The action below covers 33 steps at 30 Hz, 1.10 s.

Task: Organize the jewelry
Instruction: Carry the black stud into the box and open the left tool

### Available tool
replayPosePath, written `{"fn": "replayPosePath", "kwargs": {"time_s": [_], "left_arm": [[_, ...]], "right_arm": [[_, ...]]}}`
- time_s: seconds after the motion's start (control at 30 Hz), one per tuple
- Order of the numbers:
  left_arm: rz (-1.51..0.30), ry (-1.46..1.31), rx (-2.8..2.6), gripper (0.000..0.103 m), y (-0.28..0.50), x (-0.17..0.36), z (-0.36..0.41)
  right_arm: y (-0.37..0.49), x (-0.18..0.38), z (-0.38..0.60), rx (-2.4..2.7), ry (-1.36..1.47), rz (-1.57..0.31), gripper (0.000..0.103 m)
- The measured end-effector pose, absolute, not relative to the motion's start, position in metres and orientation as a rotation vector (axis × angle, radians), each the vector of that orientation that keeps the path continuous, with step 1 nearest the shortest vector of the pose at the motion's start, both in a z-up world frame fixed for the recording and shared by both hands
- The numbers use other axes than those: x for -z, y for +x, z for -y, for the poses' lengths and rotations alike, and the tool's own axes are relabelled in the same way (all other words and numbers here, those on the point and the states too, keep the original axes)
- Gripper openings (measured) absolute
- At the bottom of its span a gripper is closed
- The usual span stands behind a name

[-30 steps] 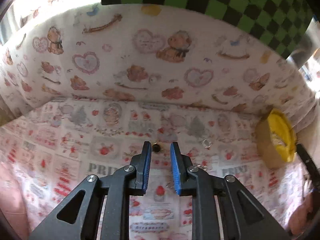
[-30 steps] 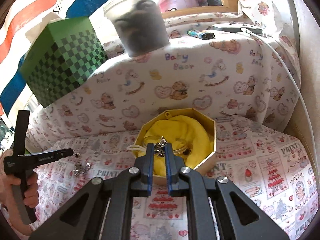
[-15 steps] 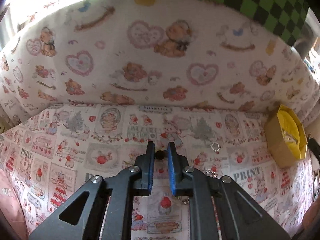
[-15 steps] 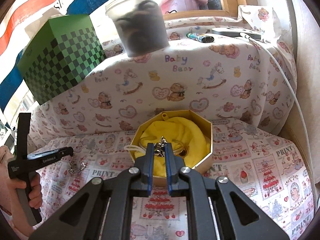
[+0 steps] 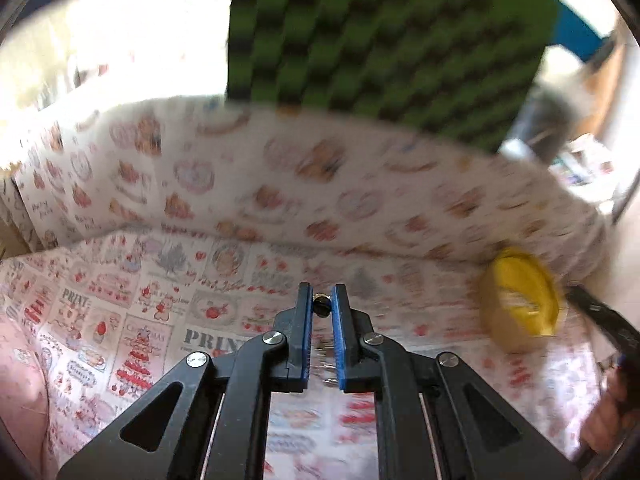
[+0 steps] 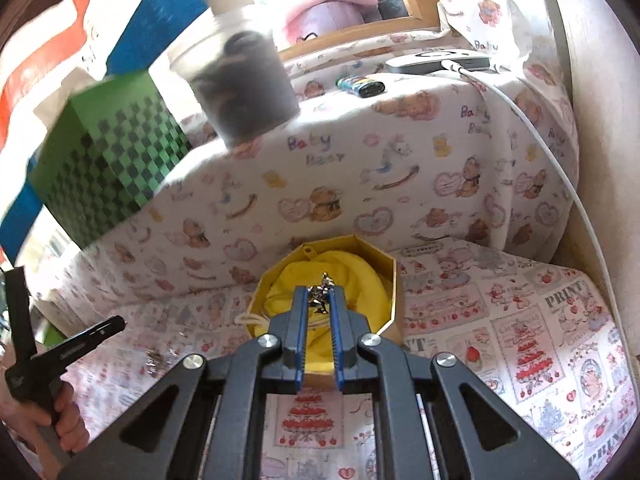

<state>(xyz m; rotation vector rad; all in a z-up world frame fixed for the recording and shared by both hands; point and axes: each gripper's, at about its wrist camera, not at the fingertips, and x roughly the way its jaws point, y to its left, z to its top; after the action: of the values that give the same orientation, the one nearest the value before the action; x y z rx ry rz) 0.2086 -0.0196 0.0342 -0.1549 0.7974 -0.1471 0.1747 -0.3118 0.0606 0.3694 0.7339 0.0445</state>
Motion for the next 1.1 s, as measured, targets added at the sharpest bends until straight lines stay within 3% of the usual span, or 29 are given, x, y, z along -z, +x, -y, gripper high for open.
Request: {"fn": "replayPosePath", "kwargs": {"time_s": [0.17,0.37,0.6,1.1], "left_arm": [[-0.723,-0.116,0.198,0.008,0.177,-0.070,0.036],[-0.735,-0.082,0.293,0.009,0.202,-0.093,0.085],[-0.903,-0.124,0.377,0.009,0.241,-0.057,0.154],[-0.932,-0.170,0.480,0.009,0.247,-0.049,0.192]], "right_arm": [[0.180,-0.058,0.332,-0.136,0.498,-0.727,0.010],[0.191,-0.046,0.344,-0.160,0.555,-0.784,0.010],[0.197,-0.041,0.350,-0.169,0.577,-0.777,0.010],[0.191,-0.038,0.370,-0.218,0.703,-0.755,0.011]]}}
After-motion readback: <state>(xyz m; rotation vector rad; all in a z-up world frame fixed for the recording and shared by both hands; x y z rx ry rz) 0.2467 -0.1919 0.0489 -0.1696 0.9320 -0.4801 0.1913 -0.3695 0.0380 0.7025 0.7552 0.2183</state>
